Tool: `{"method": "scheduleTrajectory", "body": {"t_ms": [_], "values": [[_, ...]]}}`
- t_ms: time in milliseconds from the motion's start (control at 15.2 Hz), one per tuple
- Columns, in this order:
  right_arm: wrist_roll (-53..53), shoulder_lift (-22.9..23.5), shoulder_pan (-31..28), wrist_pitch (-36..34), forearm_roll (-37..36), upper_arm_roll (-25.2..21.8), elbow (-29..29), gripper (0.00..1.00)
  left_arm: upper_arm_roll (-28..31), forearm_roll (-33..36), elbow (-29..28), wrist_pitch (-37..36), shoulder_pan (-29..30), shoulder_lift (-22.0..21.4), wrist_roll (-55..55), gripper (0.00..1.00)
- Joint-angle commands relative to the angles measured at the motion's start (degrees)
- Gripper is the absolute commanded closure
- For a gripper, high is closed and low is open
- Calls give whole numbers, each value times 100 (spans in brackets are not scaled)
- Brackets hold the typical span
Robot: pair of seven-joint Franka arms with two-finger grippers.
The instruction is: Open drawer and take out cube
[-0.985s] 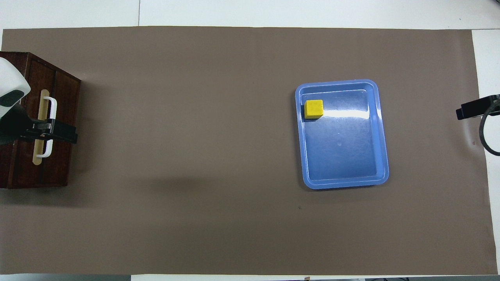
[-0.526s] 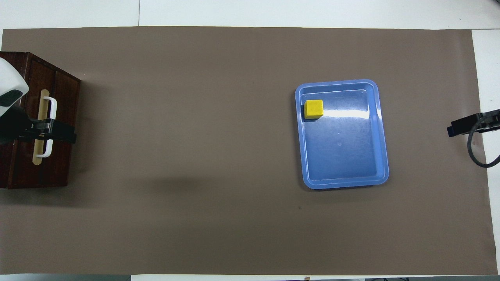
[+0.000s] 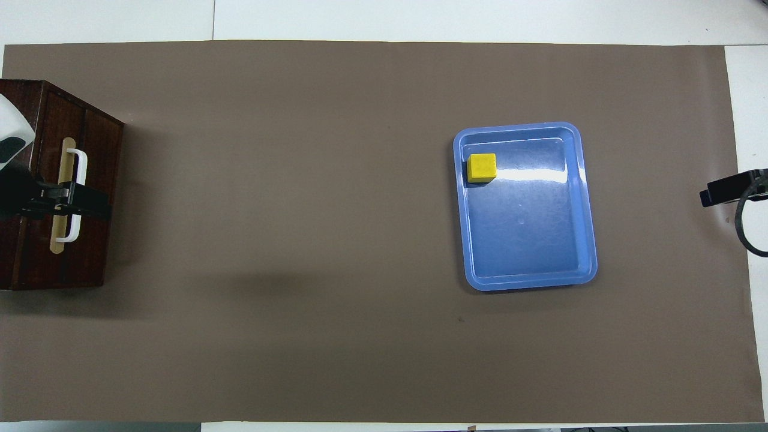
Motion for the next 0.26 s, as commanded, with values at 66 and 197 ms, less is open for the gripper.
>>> {"method": "scheduleTrajectory", "body": {"t_ms": [66, 197], "values": [[110, -18, 33, -94, -144, -6, 15, 0, 8, -33, 90, -108, 8, 21, 15, 0], [110, -18, 24, -94, -144, -6, 41, 0, 8, -33, 90, -108, 8, 21, 15, 0]]}}
